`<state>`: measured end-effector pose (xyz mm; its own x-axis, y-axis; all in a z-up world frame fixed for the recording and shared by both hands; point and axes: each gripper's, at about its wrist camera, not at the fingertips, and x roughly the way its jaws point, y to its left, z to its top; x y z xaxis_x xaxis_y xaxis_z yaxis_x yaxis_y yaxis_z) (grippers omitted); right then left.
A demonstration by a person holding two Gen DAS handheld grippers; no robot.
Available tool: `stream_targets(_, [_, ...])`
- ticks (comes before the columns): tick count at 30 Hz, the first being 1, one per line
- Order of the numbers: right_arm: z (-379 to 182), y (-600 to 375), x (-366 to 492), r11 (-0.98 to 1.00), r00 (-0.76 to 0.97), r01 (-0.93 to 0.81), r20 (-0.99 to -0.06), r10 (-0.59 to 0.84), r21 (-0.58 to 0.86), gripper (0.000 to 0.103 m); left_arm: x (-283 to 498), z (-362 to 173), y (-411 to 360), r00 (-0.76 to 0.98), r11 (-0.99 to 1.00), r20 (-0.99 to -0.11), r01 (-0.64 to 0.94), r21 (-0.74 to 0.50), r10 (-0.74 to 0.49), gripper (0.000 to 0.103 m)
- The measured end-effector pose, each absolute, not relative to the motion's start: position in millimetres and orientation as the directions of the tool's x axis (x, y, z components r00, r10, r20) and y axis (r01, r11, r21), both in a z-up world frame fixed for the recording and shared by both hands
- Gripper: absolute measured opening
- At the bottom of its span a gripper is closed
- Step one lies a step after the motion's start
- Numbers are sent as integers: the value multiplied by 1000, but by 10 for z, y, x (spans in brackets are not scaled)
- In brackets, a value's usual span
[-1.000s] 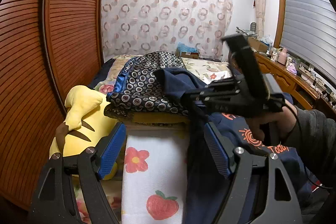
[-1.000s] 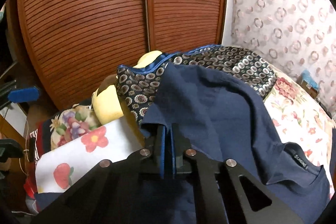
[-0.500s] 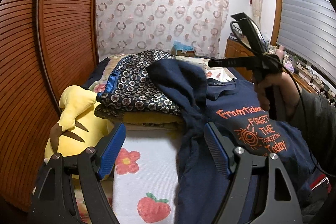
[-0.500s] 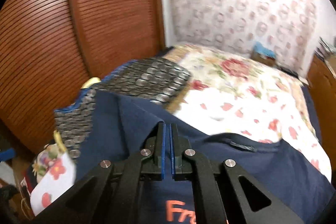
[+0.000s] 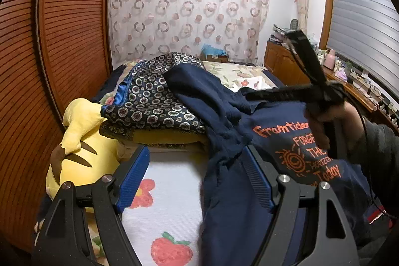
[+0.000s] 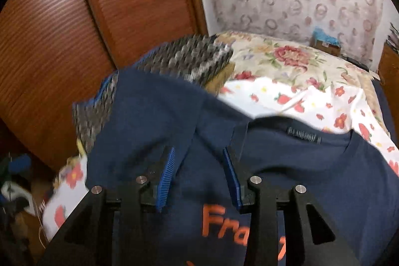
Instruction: Fold small clothes
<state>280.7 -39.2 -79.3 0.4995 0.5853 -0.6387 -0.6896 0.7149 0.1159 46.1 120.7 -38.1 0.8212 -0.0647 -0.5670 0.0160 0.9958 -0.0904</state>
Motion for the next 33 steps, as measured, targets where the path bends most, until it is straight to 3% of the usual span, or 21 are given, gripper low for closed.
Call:
stream_targets(9, [-765, -1131, 2486, 745, 546, -658, -613, 571, 108, 41, 592, -494, 1080, 810, 995, -581, 31, -97, -82, 78])
stream_targets(20, [-738, -2287, 1967, 833, 665, -554, -592, 455, 19, 41, 903, -707, 562, 752, 989, -643, 130, -74, -147, 78])
stream_targets(25, [-820, -2879, 1666, 884, 701, -467, -605, 376, 9, 51, 1051, -789, 329, 718, 982, -674, 182, -55, -171, 78])
stream_targets(33, [-909, -3605, 1366, 949, 732, -315, -635, 247, 6, 51, 1266, -937, 115, 652, 974, -738, 226, -31, -175, 78])
